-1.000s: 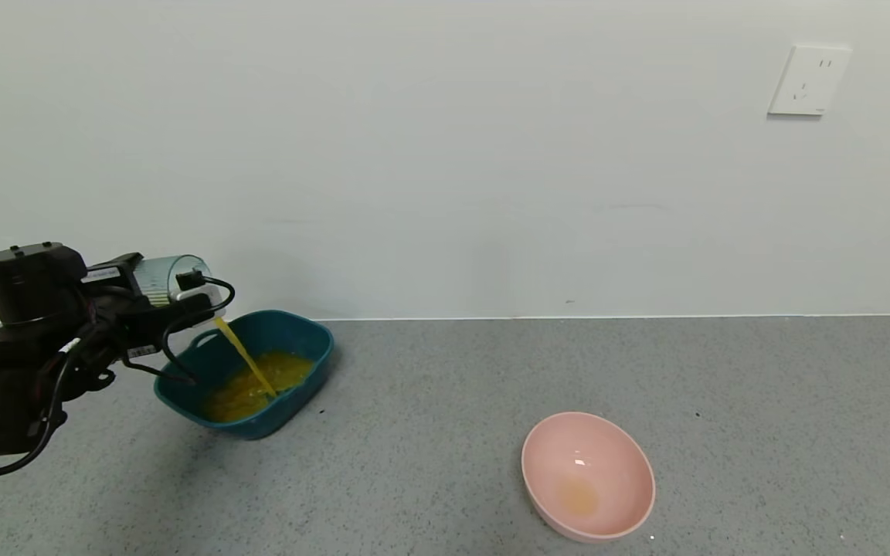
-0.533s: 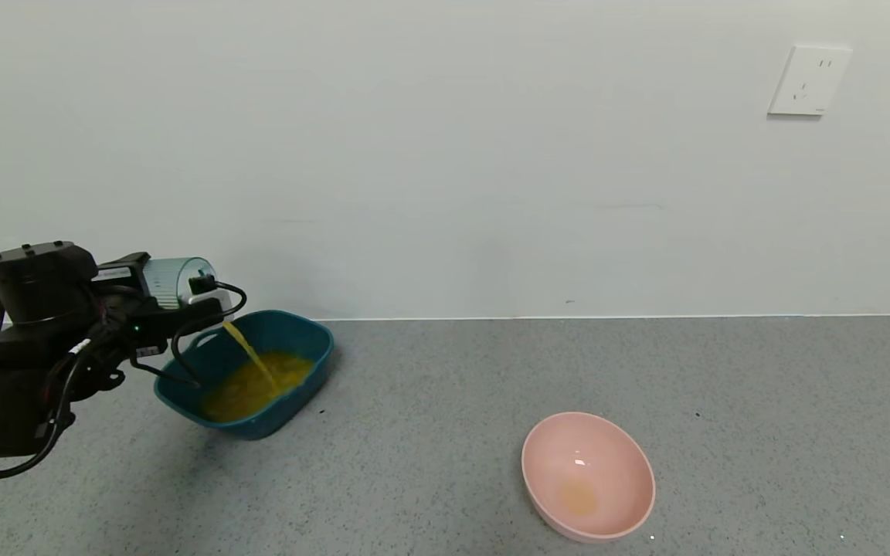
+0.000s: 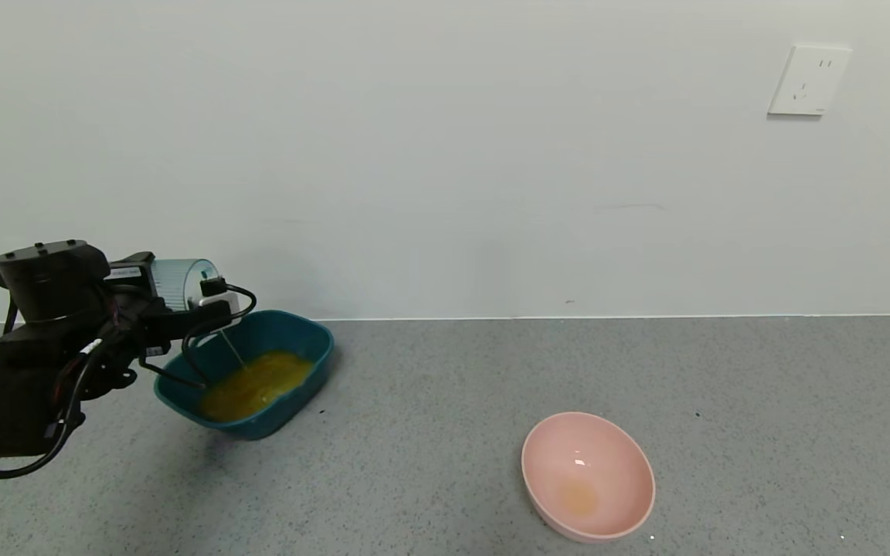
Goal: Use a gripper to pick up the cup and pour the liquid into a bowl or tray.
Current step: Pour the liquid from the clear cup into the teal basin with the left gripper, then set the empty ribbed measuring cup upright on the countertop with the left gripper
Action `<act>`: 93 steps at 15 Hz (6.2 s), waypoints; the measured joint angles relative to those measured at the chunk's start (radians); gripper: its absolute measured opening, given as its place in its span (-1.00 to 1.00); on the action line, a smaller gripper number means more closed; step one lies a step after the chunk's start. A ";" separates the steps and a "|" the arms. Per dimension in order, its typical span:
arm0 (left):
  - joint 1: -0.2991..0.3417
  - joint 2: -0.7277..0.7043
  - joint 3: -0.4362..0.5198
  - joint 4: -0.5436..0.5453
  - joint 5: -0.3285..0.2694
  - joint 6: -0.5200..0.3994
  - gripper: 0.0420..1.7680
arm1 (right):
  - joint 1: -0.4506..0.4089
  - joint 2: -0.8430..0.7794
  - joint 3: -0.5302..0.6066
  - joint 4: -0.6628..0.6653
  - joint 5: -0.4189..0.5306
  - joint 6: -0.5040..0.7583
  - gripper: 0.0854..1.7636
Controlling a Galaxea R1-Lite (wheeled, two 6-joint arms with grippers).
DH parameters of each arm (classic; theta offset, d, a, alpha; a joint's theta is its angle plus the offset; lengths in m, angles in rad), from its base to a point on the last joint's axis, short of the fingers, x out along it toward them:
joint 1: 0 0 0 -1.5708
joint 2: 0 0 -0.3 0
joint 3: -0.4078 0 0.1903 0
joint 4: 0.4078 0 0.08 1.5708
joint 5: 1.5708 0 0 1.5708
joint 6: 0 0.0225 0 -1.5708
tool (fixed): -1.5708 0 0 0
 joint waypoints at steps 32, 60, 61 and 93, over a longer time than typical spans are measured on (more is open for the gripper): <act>-0.077 -0.178 0.063 0.232 -0.015 -0.763 0.43 | 0.000 0.000 0.000 0.000 0.000 0.000 0.94; -0.406 0.025 0.140 -0.090 -0.329 -1.647 0.43 | 0.000 0.000 0.000 0.000 0.000 0.000 0.94; -0.428 0.052 0.140 -0.122 -0.305 -1.649 0.43 | 0.000 0.000 0.000 0.000 0.000 0.000 0.94; -0.649 0.590 -0.256 -0.236 0.181 -1.811 0.43 | 0.000 0.000 0.000 0.000 0.000 0.000 0.94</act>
